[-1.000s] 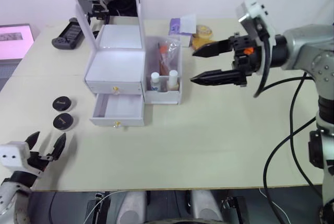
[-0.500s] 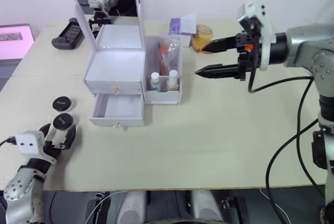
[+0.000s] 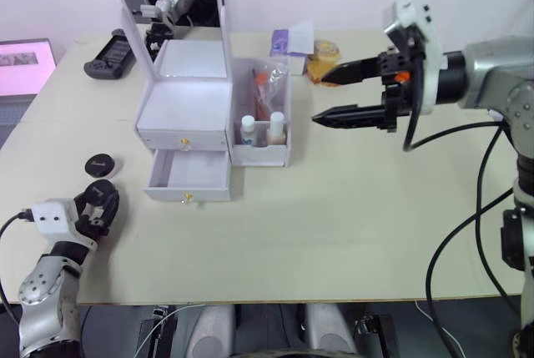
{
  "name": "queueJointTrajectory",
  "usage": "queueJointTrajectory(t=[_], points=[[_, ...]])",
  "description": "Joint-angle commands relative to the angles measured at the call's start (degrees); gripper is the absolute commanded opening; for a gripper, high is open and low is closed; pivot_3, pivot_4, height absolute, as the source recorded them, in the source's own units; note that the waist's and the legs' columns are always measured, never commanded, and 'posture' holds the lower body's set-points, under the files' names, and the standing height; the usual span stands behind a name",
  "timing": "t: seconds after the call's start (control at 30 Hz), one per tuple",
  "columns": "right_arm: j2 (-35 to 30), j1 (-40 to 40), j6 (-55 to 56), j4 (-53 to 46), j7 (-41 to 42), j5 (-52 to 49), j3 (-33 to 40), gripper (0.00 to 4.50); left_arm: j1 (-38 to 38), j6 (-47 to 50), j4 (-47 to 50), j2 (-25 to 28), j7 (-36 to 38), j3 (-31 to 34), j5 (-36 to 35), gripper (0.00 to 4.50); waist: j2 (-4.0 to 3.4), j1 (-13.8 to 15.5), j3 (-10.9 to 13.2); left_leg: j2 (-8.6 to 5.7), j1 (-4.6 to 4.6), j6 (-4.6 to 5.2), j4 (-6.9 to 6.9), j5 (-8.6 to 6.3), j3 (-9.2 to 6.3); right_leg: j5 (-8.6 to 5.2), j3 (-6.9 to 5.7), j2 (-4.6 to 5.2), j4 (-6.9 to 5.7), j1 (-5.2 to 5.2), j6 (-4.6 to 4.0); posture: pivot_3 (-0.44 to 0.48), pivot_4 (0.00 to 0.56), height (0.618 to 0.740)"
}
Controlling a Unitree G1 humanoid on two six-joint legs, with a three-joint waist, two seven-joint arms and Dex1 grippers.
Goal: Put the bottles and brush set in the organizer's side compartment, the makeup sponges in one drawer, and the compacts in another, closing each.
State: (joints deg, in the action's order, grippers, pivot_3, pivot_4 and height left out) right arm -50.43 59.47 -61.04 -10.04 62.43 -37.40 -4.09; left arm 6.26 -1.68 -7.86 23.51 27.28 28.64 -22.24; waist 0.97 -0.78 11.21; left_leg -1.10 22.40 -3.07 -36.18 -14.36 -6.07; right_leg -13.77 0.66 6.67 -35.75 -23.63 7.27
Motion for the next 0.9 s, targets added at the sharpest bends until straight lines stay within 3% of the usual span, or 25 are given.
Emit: queueJointTrajectory(t=[0.03,0.33,0.5,0.63,0.9], points=[[0.3,1.4,0.6,-0.9,-0.1,-0.5,1.3,4.50,0.9,0.9,1.1,0.0,-0.9,1.2,-1.2,2.64,0.00,0.0,0.0,0.00,0.00,0.00,0.00,0.00,0.00,0.00,0.00,0.00,-0.01,0.00,0.00,0.000,0.150,0.740],[1.3,2.0,1.8,0.6,0.4,0.0,1.0,4.50,1.7,-0.5,14.7,0.8,2.4,0.6,-6.1,2.64,0.02,0.0,0.0,0.00,0.04,-0.01,0.00,0.00,-0.01,0.00,0.00,0.00,0.01,-0.02,0.01,0.000,0.150,0.740],[1.8,2.2,2.0,1.1,0.3,-0.1,1.4,4.50,-0.7,6.1,25.0,3.5,3.9,-4.1,-8.8,2.64,0.02,0.1,0.0,0.00,0.05,-0.01,0.00,0.00,-0.01,0.00,0.00,0.00,0.02,-0.02,0.00,0.000,0.150,0.740],[0.7,0.0,2.8,1.4,0.3,0.7,1.7,4.50,-3.9,14.7,27.8,6.4,2.6,-8.7,-8.2,2.64,0.02,0.0,0.0,-0.01,0.05,0.00,-0.02,0.01,-0.02,0.00,0.01,-0.01,0.01,0.00,0.00,0.000,0.150,0.740],[0.3,-1.7,2.5,0.1,-0.4,-0.5,2.9,4.50,-4.3,22.5,31.0,10.0,2.3,-8.2,-9.6,2.64,0.02,-0.2,0.0,0.00,0.05,0.01,0.02,0.01,-0.04,-0.02,0.03,-0.07,-0.30,-0.18,0.03,0.000,0.150,0.740]])
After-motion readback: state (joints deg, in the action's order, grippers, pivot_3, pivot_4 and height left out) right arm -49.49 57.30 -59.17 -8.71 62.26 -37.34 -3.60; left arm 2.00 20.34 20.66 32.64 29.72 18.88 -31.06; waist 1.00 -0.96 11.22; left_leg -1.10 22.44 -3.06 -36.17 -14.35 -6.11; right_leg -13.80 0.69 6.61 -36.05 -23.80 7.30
